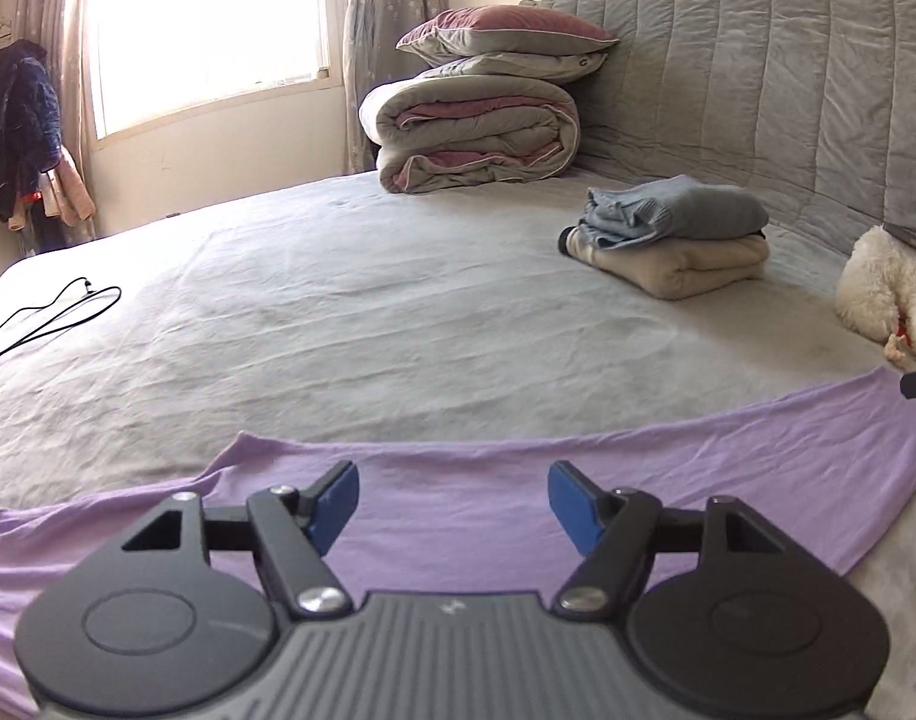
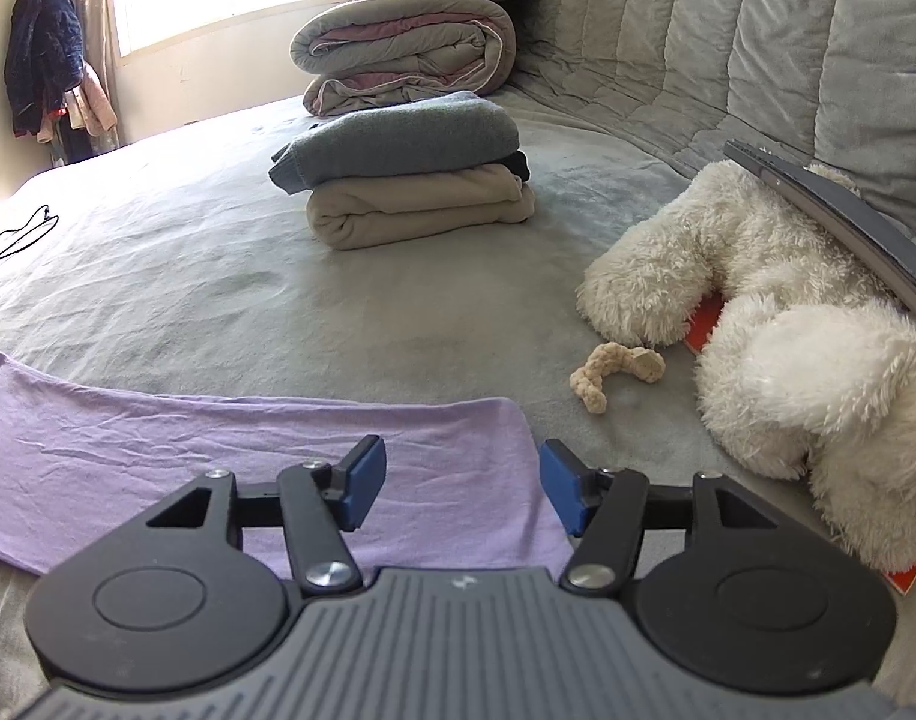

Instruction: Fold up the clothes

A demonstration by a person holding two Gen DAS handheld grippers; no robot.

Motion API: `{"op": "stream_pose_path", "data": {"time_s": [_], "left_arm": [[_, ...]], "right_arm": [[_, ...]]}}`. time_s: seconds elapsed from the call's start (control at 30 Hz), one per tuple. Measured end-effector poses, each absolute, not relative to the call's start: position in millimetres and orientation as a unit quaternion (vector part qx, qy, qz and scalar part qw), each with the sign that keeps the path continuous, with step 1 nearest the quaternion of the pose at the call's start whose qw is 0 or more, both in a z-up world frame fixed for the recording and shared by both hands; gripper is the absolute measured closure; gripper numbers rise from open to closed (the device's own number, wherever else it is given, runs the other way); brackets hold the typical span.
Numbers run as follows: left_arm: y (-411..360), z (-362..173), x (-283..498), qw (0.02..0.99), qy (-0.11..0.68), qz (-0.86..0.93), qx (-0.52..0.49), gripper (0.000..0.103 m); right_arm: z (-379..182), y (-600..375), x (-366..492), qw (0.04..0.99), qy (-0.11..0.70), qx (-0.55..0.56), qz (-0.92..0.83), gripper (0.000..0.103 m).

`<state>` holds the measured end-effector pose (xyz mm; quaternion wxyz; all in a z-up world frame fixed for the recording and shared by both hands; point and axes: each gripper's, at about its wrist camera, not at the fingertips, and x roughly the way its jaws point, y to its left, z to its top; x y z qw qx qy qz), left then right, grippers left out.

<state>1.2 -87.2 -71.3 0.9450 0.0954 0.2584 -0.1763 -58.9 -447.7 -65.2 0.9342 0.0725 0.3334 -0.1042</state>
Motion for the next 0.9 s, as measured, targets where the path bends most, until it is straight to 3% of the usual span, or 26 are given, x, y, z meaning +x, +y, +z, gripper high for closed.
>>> {"op": "stream_pose_path", "data": {"time_s": [0.27,0.9], "left_arm": [[-26,-104,1,0.942,0.304,-0.121,0.077,0.024],[10,-64,13,0.942,0.330,-0.062,0.004,0.014]], "right_arm": [[-69,-449,-61,0.922,0.338,0.108,-0.156,0.036],[-68,-457,-51,0.881,0.373,0.216,-0.194,0.032]]}}
